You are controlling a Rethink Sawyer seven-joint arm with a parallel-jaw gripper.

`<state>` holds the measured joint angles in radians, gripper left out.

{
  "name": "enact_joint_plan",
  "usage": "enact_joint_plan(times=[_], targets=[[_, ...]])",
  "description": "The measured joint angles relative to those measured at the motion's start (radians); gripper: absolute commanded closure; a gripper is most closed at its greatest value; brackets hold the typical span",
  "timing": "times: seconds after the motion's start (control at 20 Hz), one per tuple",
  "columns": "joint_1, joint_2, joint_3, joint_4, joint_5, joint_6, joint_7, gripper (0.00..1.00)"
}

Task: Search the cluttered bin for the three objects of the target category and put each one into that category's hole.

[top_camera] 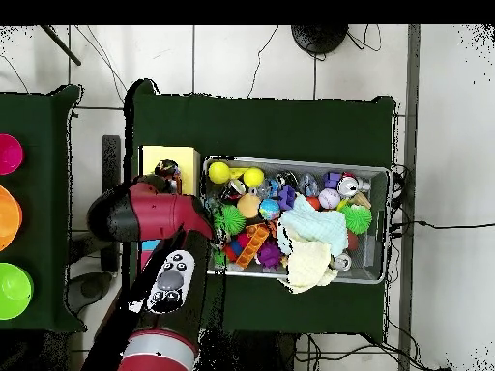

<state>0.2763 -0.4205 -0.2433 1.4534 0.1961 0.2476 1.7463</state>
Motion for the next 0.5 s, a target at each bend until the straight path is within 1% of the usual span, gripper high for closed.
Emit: enact_joint_plan(times=[0.25, 0.5], targets=[[0.006, -0.015, -0.013, 0.000, 0.000, 0.049, 0.000, 1.00], [0.011, -0.020, -0.018, 0.000, 0.001, 0.061, 0.000, 1.00]])
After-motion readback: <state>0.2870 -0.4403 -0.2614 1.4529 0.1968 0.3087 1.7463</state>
